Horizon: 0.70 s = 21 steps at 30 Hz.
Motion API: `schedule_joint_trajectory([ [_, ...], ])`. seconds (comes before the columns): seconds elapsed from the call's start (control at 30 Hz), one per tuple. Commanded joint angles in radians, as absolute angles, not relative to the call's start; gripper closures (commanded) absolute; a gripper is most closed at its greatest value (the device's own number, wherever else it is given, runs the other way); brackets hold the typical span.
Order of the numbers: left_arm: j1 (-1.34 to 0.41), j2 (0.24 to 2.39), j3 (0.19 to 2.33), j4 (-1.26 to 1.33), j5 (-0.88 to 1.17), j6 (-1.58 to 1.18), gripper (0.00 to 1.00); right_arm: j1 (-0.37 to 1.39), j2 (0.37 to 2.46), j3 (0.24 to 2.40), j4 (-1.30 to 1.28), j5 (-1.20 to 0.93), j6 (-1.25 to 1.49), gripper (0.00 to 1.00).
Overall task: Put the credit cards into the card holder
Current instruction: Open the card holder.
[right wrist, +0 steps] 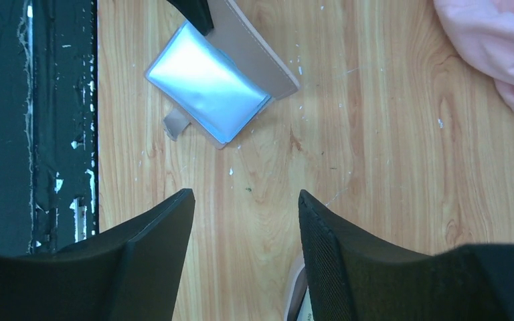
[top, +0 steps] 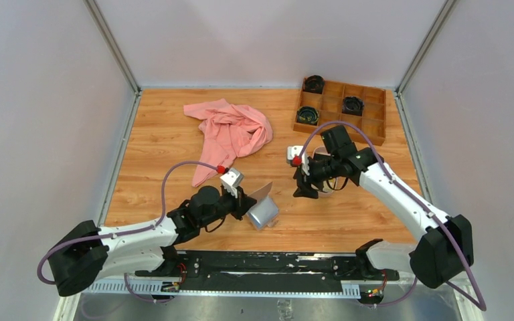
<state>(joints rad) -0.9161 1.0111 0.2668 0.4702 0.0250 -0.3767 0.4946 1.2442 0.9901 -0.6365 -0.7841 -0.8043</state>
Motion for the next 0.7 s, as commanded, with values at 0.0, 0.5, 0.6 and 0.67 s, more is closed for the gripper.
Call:
schedule_joint_trajectory([
  [0.0, -0.973, 0.998, 0.249, 0.509, -0.169, -0.506, 1.0, 0.463, 1.209, 0.984, -0.702, -0.89, -0.859, 0.37],
  [0.5, -1.108, 1.124, 0.298, 0.51, -0.453, -0.641, 1.0, 0.471, 1.347, 0.915, -0.58, -1.084, -0.776, 0.59],
  [0.6, -1.109, 1.128, 0.294, 0.512, -0.461, -0.649, 1.0, 0.472, 1.392, 0.94, -0.577, -1.067, -0.71, 0.6],
  [0.67, -1.109, 1.131, 0.292, 0.513, -0.468, -0.652, 1.0, 0.472, 1.415, 0.952, -0.579, -1.063, -0.685, 0.61],
])
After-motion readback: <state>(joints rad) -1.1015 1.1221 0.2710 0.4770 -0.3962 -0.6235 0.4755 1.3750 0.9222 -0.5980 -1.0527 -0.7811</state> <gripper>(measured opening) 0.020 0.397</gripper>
